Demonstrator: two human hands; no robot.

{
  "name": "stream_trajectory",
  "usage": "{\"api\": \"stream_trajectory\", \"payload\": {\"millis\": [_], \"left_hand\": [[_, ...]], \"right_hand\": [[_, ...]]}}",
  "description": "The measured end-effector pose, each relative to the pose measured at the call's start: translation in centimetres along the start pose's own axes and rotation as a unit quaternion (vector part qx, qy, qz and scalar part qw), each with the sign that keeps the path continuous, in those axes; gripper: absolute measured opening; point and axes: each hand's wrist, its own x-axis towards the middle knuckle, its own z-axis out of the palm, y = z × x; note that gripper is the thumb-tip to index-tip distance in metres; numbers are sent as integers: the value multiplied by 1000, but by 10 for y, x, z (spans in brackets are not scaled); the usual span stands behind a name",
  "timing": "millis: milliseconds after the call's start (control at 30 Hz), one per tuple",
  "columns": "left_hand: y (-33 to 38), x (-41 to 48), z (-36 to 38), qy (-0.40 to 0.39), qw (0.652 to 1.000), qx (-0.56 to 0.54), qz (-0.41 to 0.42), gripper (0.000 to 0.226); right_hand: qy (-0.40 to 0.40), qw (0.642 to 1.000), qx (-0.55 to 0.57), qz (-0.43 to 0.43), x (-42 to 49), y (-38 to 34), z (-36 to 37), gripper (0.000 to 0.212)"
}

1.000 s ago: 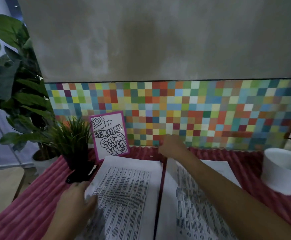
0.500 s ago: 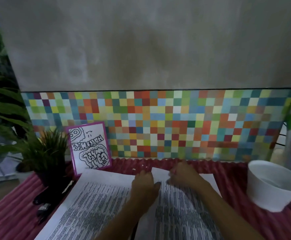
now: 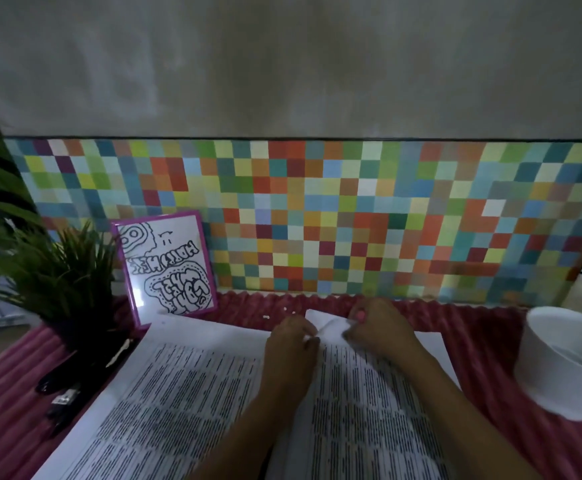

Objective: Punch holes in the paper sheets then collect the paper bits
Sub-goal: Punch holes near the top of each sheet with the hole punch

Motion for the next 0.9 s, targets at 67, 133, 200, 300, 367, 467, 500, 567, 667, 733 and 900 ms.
{"api": "stream_trajectory", "payload": {"millis": [67, 133, 200, 300, 367, 467, 500, 567, 667, 733, 900], "left_hand": [[-2, 1, 1, 9, 1000, -18, 0, 15], [-1, 0, 2, 28, 999, -41, 7, 16], [2, -1, 1, 44, 997, -66, 8, 16], [4, -1, 1, 53, 995, -84, 2, 18], [4, -2, -1, 53, 993, -102, -15, 22], [5, -3, -4, 51, 991, -125, -20, 26], [6, -3, -4, 50, 991, -122, -15, 29], [8, -5, -4, 47, 992, -114, -10, 33], [10, -6, -6, 50, 992, -111, -14, 24], [9, -6, -6, 54, 991, -118, -22, 16], [8, -5, -4, 58, 990, -122, -31, 5]], "right_hand": [[22, 1000, 0, -12, 1, -1, -1, 9], [39, 999, 4, -27, 1, -2, -4, 5], [51, 998, 9, -37, 1, -4, -7, 5], [44, 998, 25, -33, -1, -5, -9, 5], [37, 998, 42, -26, -4, -8, -12, 8], [20, 998, 60, -28, -7, -12, -12, 12], [7, 998, 56, -33, -8, -13, -10, 12], [-18, 998, 37, -44, -9, -14, -7, 10], [-19, 998, 34, -55, -11, -16, -4, 39], [-4, 999, 30, -45, -12, -17, -4, 44], [8, 1000, 19, -19, -10, -18, -2, 42]]}}
